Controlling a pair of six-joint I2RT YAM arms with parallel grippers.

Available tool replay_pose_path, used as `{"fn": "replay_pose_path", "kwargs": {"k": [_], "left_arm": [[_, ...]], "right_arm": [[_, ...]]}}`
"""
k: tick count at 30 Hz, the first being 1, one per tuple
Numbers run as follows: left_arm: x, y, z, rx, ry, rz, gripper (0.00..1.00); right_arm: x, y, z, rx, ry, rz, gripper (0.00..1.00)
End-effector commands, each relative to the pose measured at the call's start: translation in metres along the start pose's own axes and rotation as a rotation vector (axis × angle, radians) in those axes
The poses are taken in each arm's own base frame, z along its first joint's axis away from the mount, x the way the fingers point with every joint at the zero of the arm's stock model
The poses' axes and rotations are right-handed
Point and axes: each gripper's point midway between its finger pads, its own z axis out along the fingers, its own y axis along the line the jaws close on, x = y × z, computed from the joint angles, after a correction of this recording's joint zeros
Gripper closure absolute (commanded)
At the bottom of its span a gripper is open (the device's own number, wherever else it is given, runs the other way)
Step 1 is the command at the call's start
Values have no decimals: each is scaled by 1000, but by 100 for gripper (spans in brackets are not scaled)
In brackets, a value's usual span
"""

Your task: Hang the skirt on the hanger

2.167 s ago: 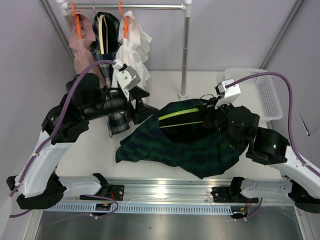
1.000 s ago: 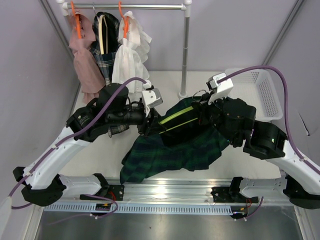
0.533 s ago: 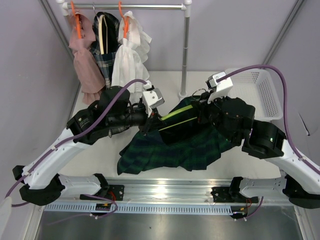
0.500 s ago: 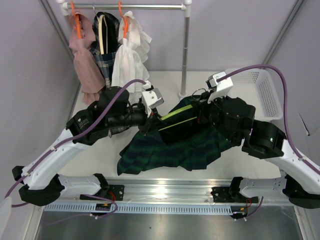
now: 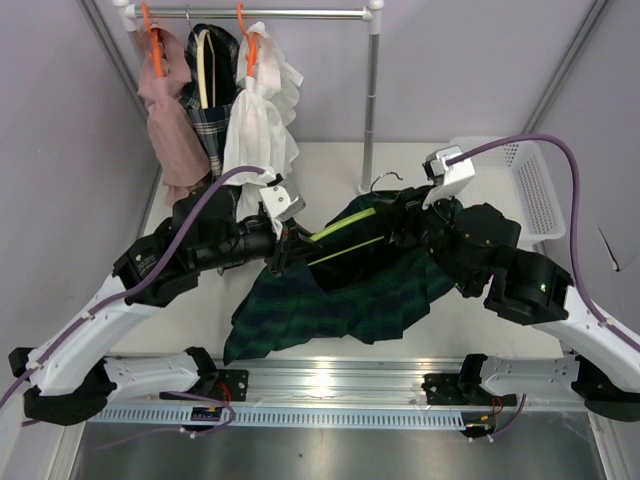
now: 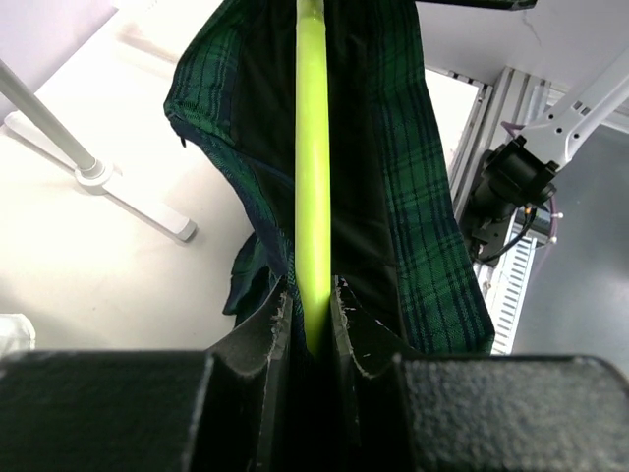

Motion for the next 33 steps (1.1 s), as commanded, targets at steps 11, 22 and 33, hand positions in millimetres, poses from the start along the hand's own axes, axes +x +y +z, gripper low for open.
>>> {"fn": "replay_pose_path", "kwargs": {"k": [11,22,33], "left_arm": [[-55,20,-32,-164,-234,-59,100],[-55,56,-62,-410,-245,-168,100],[-84,90,-81,-633,-266,-216,100]], "right_arm": [[-24,-24,-13,81,-103,81,20],[-33,-74,-42,269,-164,187,6],[-33,-86,-49,316,-157,203,5]]}}
